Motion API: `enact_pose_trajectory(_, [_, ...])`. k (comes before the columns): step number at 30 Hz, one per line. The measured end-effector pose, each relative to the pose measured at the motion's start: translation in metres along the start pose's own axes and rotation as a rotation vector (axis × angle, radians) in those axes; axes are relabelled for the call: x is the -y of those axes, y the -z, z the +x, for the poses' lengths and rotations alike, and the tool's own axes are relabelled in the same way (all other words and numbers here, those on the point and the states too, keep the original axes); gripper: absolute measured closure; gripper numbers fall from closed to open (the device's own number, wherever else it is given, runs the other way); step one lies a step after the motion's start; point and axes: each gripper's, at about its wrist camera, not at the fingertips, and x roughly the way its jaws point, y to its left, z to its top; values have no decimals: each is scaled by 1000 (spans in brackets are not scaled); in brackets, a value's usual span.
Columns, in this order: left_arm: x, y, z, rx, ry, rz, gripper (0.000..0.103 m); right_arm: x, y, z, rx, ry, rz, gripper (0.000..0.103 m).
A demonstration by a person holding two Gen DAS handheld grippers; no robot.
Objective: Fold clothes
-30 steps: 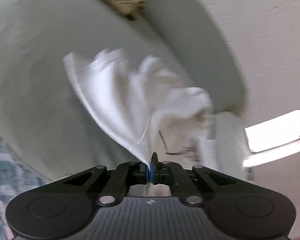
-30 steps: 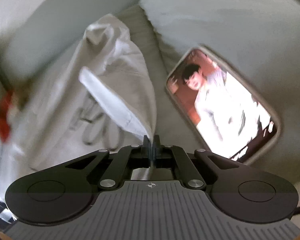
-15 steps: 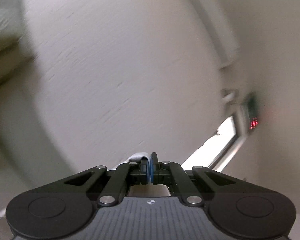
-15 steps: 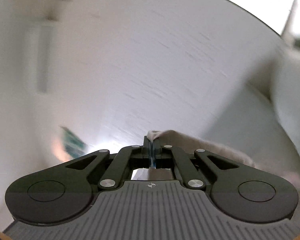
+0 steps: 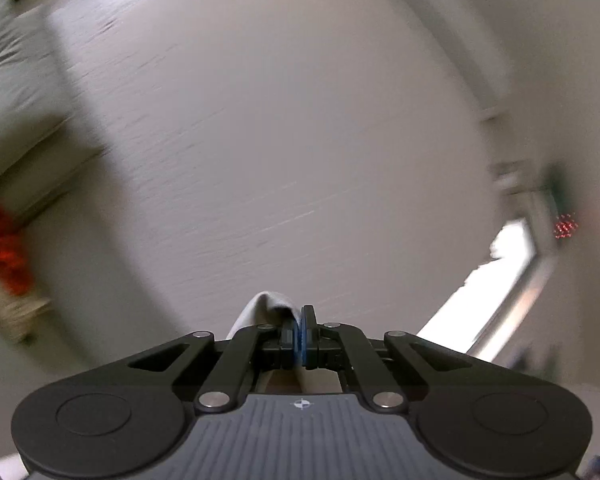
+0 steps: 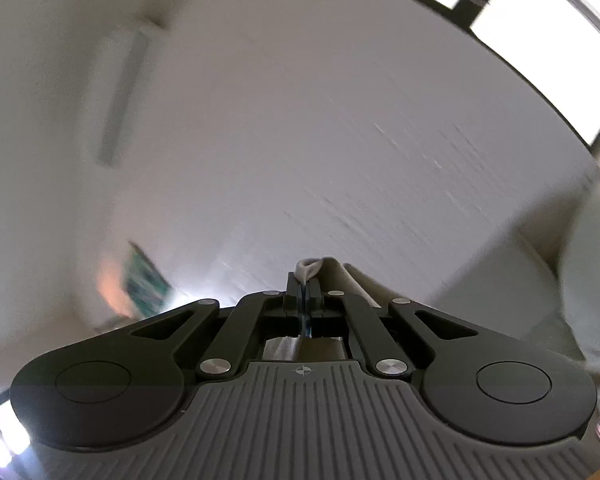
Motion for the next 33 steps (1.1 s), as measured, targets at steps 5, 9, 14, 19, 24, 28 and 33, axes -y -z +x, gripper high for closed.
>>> enact_pose_trajectory(5, [-81, -6, 118, -168, -242, -55, 103, 42, 19, 148, -202, 280, -70, 102])
enact_pose_trajectory(9, [-80, -30, 170, -125, -211, -32, 103, 43, 10, 231, -165, 310, -138, 102])
enact_pose_trajectory(14, [-52, -58, 187, -29, -86, 64, 103, 16, -25, 243, -1, 192, -207, 102])
enact_pose_trajectory(19, [-77, -31, 180, -28, -94, 121, 103, 49, -9, 240, -31, 192, -212, 102])
enact_pose_trajectory(24, [-139, 32, 161, -99, -206, 45, 103, 130, 56, 254, -187, 280, -117, 102])
enact_pose_trajectory(28, [-205, 83, 127, -154, -328, -87, 103, 195, 126, 241, -317, 375, -42, 102])
enact_pose_trajectory(33, [-250, 125, 86, -255, -472, -140, 103, 247, 190, 212, -444, 476, 18, 102])
